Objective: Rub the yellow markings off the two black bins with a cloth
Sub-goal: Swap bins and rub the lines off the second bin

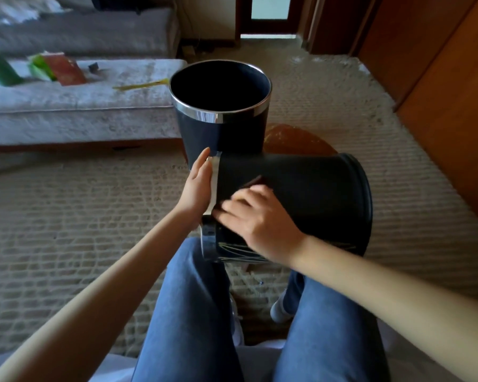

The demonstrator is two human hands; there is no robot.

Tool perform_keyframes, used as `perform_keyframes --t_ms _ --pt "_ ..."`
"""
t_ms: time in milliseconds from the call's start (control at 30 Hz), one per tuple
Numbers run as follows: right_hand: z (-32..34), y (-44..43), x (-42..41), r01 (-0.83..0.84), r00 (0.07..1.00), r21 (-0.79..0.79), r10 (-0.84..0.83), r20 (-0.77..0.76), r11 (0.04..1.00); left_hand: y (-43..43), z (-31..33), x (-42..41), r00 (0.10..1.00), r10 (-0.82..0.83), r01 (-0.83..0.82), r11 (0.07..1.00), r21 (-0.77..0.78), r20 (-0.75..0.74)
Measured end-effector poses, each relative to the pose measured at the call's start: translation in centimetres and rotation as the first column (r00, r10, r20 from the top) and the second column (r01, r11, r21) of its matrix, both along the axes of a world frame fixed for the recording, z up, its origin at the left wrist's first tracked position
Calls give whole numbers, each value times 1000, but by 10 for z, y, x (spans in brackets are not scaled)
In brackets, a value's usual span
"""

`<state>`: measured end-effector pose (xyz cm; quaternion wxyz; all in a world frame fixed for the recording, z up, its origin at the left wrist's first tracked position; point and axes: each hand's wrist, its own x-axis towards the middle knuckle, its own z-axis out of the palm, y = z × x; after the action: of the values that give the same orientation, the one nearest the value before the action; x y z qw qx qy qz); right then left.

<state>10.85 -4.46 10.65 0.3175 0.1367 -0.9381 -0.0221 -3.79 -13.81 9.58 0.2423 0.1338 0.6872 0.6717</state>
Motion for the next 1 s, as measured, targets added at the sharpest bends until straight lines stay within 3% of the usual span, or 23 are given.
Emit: perform_keyframes --t_ms 100,167,233,333,467,700,867,1000 --pt "-21 -5 25 -149 985 160 133 111 976 3 2 -1 1000 11 -12 1000 -6 -27" --pt "-16 4 37 -172 976 163 146 160 972 8 3 -4 999 26 -27 999 -24 -41" --pt "3 32 50 -52 995 70 45 92 996 12 2 -8 999 19 -21 999 -46 -46" --pt "30 92 83 235 970 -88 -239 -38 968 11 3 -14 1000 5 -5 999 -44 13" --pt "14 138 122 466 884 -154 -467 30 871 -1 -8 -1 997 43 -49 994 -100 -64" --pt "-18 132 131 523 842 -359 -534 77 773 -55 -34 63 971 29 -62 989 -132 -238" --pt "-13 127 126 500 841 -602 -513 169 622 -58 -34 56 978 7 -52 976 -210 -209" --pt "1 126 114 484 846 -674 -495 197 558 -52 -28 51 979 -31 -15 974 -225 -202"
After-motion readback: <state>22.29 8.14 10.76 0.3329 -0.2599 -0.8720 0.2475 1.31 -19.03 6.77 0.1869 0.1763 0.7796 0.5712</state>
